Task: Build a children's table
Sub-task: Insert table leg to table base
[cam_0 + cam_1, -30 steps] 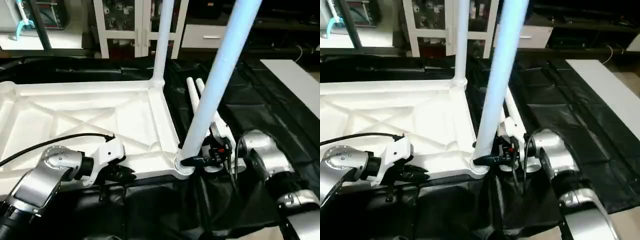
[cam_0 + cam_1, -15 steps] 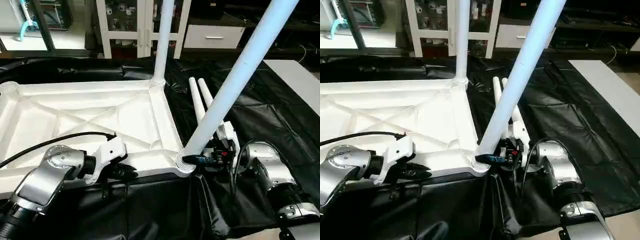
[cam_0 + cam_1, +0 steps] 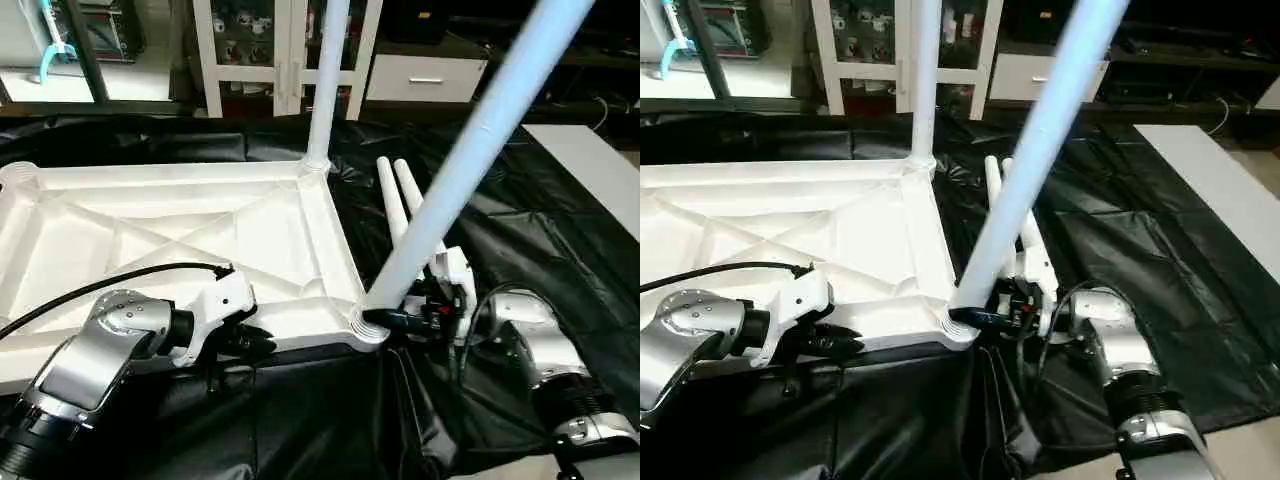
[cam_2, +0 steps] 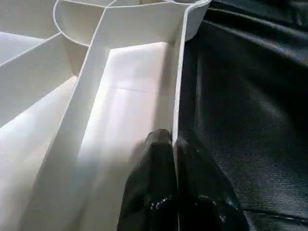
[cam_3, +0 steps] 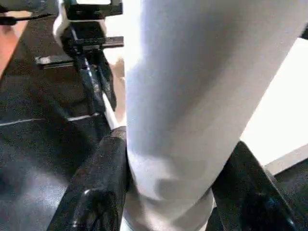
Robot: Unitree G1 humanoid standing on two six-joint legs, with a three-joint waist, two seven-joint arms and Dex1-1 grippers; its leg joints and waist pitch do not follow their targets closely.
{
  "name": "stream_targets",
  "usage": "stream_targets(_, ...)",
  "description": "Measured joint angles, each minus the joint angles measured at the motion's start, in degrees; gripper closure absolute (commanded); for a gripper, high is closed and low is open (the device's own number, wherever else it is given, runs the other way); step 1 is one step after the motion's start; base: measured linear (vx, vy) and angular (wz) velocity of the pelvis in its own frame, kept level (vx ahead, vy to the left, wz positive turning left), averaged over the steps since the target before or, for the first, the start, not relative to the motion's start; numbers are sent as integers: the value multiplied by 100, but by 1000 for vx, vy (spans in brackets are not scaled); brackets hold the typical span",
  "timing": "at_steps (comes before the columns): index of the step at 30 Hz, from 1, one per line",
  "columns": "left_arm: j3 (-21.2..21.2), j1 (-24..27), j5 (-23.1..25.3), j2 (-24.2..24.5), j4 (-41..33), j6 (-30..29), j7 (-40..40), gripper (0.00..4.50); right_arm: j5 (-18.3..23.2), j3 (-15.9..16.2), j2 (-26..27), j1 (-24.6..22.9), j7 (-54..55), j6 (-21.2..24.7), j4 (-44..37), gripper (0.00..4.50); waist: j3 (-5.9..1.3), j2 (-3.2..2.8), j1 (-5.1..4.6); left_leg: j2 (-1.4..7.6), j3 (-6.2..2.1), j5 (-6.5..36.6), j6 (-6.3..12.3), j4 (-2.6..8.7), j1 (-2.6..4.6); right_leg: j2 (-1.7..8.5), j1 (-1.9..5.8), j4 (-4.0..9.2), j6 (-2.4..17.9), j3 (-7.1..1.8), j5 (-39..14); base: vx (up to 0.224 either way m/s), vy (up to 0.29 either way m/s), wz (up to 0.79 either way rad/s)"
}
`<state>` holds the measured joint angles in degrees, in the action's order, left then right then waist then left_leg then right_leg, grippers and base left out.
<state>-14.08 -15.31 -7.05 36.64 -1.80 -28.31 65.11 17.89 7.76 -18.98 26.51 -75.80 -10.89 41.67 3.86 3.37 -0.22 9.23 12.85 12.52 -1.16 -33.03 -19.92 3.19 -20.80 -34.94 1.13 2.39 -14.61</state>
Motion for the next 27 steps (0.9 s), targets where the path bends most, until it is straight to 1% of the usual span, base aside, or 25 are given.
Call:
stream_targets(3, 111, -48, 152, -254, -22, -339, -489, 450, -37, -83, 309, 138, 1031, 5, 225, 255, -9, -5, -102, 0, -1, -4, -7, 1, 9, 0, -1, 0, 1, -3, 1, 0, 0, 0)
stream_targets(6, 180, -128, 352, -690, -77, -782, -1109, 450, -186, -130, 544, 415, 2039, 64, 500, 255, -23, -34, -130, 0, -7, -7, -13, 1, 8, 0, -12, 2, 2, -3, 1, 0, 0, 0)
stream_targets(8, 251, -270, 575, -1367, -121, -1367, -1877, 450, -273, -316, 878, 774, 3182, 198, 903, 255, -29, -72, -145, -1, -7, -7, -13, -5, 14, 1, -14, 2, 5, -6, 3, 0, 0, 0)
stream_targets(9, 246, -355, 669, -1709, -126, -1604, -2221, 450, -340, -404, 971, 943, 3734, 238, 1062, 255, -27, -95, -147, -2, -4, -8, -14, -8, 2, 2, -26, 2, 13, -10, 8, 0, 0, 0)
stream_targets(11, 286, -454, 725, -2405, -151, -2077, -2960, 450, -461, -499, 1149, 1220, 4571, 305, 1297, 255, -36, -137, -132, -6, -2, -8, -13, -16, -4, 5, -20, 2, 22, -15, 14, 0, 0, 0)
stream_targets(12, 343, -485, 711, -2633, -150, -2224, -3190, 450, -503, -501, 1189, 1303, 4841, 307, 1341, 255, -35, -147, -121, -6, 0, -8, -13, -15, -4, 5, -17, 2, 23, -16, 14, 0, 0, 0)
stream_targets(13, 413, -522, 738, -2942, -150, -2343, -3502, 450, -549, -509, 1262, 1447, 5237, 307, 1432, 255, -21, -176, -113, -6, 1, -8, -13, -14, -11, 5, -23, 1, 23, -16, 14, 0, 0, 0)
stream_targets(14, 427, -536, 739, -3070, -150, -2403, -3644, 450, -600, -511, 1308, 1527, 5448, 307, 1488, 255, -23, -188, -110, -6, 1, -8, -13, -9, -24, 5, -13, 0, 20, -14, 13, 51, -5, 2)
stream_targets(16, 431, -552, 860, -3353, -158, -2441, -4015, 450, -704, -513, 1463, 1756, 6027, 307, 1690, 255, -23, -189, -106, -2, -1, -10, -10, -1, -37, 3, -18, -8, 8, -6, 6, 58, -16, 1)
stream_targets(20, 472, -573, 932, -3489, -167, -2486, -4211, 450, -829, -525, 1609, 1904, 6486, 302, 1811, 255, -19, -188, -104, 5, -2, -28, 22, 6, -50, -1, -31, -6, -1, 2, -1, 0, 0, 0)
stream_targets(23, 501, -596, 904, -3480, -174, -2545, -4221, 450, -847, -555, 1647, 1932, 6537, 256, 1869, 255, -8, -173, -112, 5, -2, -12, -5, 6, -50, -1, -32, -5, -2, 1, -1, 0, 0, 0)
stream_targets(27, 491, -596, 839, -3401, -248, -2584, -4221, 450, -849, -670, 1699, 1961, 6454, 50, 1993, 255, 12, -161, -114, 5, -2, -8, -12, 6, -52, -1, -33, -3, -2, 0, -1, 0, 0, 0)
